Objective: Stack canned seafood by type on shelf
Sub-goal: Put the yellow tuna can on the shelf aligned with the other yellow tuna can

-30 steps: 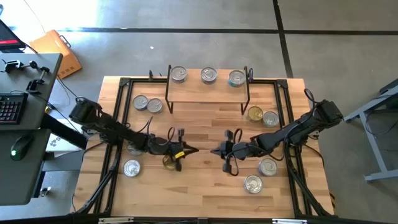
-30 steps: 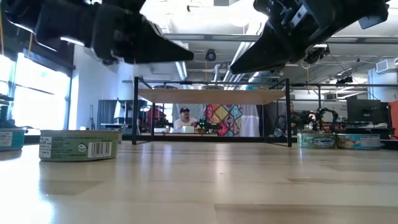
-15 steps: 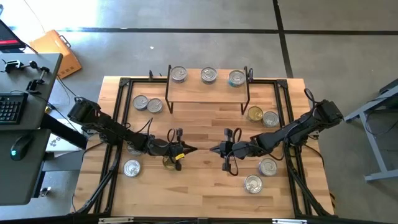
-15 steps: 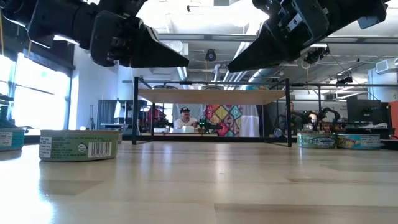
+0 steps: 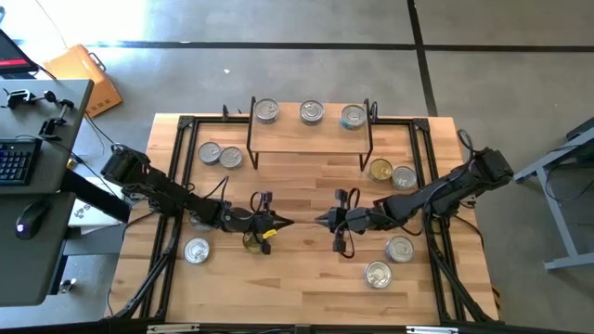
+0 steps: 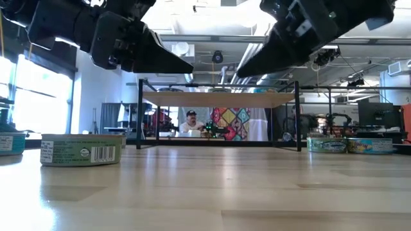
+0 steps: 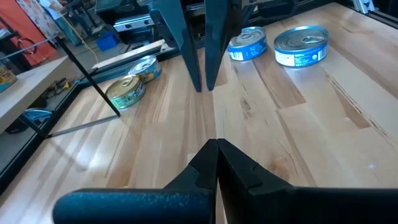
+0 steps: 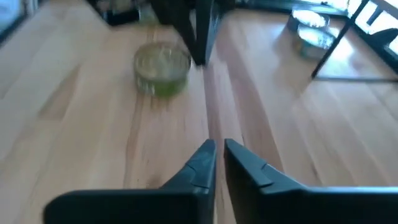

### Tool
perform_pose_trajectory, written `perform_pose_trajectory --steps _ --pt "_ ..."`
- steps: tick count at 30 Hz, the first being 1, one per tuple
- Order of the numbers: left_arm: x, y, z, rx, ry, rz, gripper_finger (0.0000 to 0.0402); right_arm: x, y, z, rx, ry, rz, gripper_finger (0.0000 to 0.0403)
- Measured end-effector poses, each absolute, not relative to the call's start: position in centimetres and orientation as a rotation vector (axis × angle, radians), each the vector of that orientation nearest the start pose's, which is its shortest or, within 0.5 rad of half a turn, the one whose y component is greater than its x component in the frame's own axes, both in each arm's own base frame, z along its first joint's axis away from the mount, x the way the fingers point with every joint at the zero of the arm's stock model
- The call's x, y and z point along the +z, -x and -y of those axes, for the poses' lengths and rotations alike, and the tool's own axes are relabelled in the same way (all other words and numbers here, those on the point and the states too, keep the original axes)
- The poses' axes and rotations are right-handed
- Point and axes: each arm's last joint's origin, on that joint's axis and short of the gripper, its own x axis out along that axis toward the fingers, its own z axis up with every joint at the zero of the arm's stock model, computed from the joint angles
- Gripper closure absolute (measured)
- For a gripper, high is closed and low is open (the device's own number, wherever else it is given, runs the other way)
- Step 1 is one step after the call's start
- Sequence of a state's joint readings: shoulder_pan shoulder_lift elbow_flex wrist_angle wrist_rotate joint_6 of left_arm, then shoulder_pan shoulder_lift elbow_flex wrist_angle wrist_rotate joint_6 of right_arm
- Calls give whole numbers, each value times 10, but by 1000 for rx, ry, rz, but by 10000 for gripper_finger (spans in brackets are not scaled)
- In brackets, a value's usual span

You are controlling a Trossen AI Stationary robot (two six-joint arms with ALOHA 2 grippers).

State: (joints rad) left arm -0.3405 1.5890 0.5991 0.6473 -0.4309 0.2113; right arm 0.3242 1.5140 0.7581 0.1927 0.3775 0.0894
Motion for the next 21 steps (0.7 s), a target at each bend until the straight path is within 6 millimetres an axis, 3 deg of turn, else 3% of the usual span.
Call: perform_pose_trajectory --steps 7,11,16,21 --pt "162 -284 88 63 -305 -344 401 221 -278 -79 -137 76 -757 270" --pt "160 -285 83 104 -307 -367 401 223 -270 -77 -164 68 -873 227" --pt "162 -269 79 294 -288 -528 401 208 -264 -76 -207 0 -902 217" --pt "199 -233 75 448 -68 -803 401 200 -262 -75 -221 -31 -894 217"
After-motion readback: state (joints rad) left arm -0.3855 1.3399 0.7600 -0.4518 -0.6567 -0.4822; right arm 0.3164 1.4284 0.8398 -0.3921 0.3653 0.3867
